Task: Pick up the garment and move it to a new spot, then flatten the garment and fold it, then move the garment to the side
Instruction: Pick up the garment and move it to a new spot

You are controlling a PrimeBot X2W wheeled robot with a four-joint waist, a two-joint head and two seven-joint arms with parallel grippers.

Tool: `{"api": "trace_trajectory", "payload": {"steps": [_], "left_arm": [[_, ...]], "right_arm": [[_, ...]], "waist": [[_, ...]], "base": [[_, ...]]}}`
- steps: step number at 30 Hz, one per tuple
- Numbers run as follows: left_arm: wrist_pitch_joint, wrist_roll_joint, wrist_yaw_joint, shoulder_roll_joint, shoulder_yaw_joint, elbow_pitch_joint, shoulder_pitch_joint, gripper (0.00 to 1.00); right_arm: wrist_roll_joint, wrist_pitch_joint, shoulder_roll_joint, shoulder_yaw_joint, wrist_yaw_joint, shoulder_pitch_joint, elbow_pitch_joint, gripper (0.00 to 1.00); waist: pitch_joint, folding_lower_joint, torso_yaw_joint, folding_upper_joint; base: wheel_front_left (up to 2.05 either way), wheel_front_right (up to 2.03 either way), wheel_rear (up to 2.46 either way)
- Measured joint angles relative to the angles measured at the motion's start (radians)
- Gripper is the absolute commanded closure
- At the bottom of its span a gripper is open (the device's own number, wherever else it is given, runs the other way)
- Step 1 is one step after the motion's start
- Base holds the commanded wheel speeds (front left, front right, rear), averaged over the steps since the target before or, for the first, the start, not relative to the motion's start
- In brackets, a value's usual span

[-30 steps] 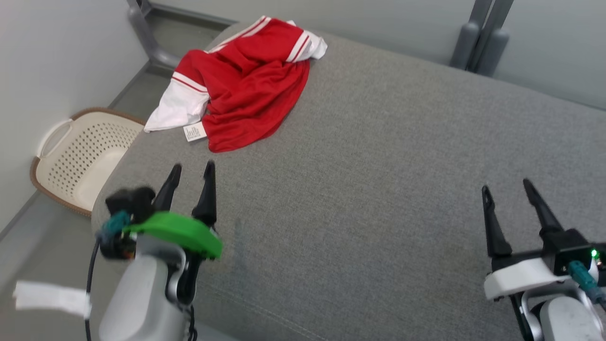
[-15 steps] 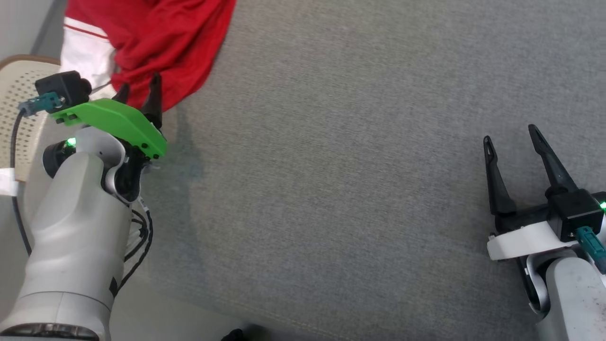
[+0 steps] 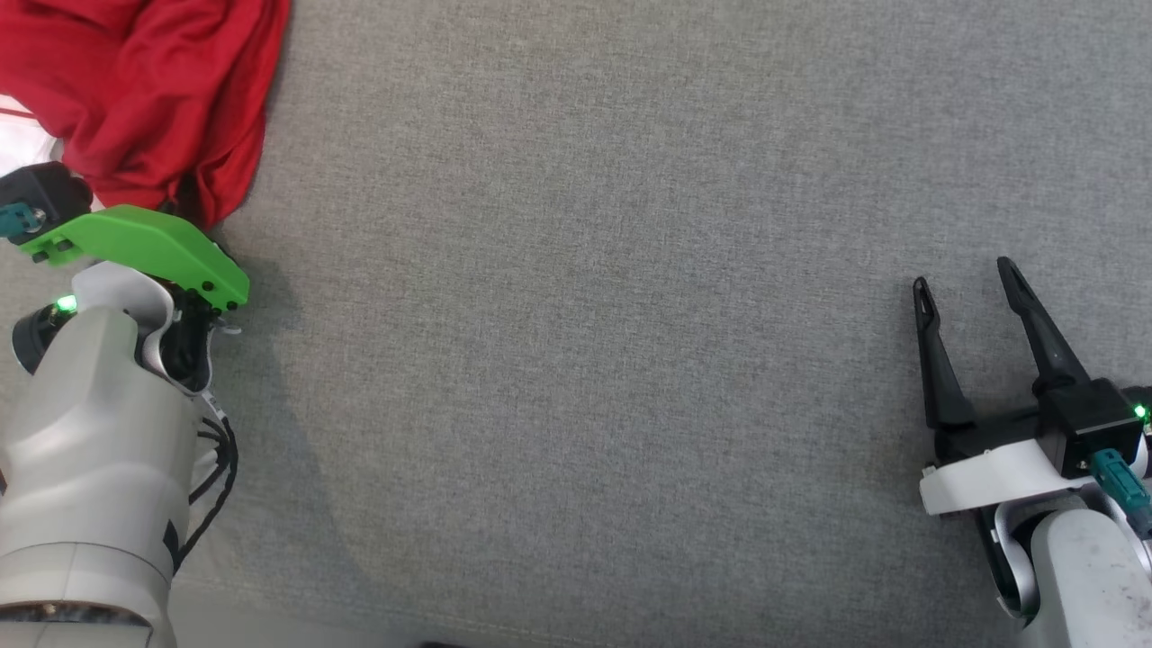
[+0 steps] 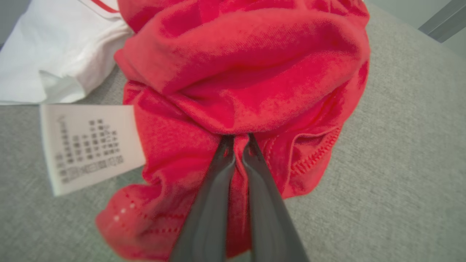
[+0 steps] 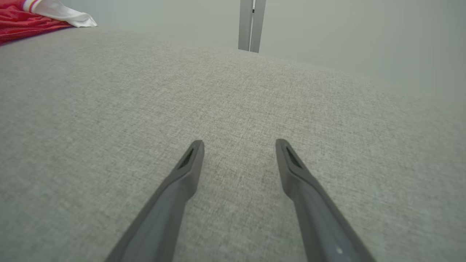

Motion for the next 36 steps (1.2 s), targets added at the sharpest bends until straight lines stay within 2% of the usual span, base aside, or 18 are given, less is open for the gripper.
{"api": "trace_trajectory", "payload": {"steps": [3,9,15,21,24,31,36], "left_arm": [[-0.021,-0.006,0.0,-0.008,-0.029,-0.04,0.027,1.0],[-0.014,-0.044,0.0,-0.01,-0.129,-0.233,0.098,1.0],[0.076,-0.116,0.0,0.036,-0.229,-0.511,0.201,1.0],[0.184,-0.181,0.004,0.053,-0.283,-0.811,0.344,1.0],[0.242,-0.216,0.033,0.064,-0.295,-0.986,0.4,1.0],[0.368,-0.304,0.143,0.07,-0.302,-1.354,0.467,1.0],[0.415,-0.394,0.231,0.003,-0.283,-1.517,0.453,1.0]], "right_arm": [[0.01,0.001,0.011,-0.002,0.0,0.013,0.014,0.0],[0.038,0.001,0.049,0.002,0.0,0.05,0.048,0.0],[0.073,0.001,0.08,0.002,0.0,0.104,0.071,0.0],[0.13,0.001,0.085,0.003,0.0,0.145,0.085,0.0],[0.151,0.001,0.086,-0.001,0.0,0.161,0.09,0.0],[0.177,0.001,0.086,-0.017,0.0,0.189,0.097,0.0],[0.195,0.001,0.087,-0.011,0.0,0.184,0.1,0.0]], "waist": [[-0.028,0.0,0.0,0.0],[-0.119,-0.0001,0.011,0.0],[-0.243,-0.0002,0.015,0.0],[-0.355,-0.0002,0.003,0.0],[-0.403,-0.0002,-0.012,0.0],[-0.472,-0.0003,-0.074,0.0],[-0.488,-0.0003,-0.132,0.0]], "base": [[0.0,0.0,0.0],[0.0,0.0,0.0],[0.0,0.0,0.0],[0.0,0.0,0.0],[0.0,0.0,0.0],[0.0,0.0,0.0],[0.0,0.0,0.0]]}}
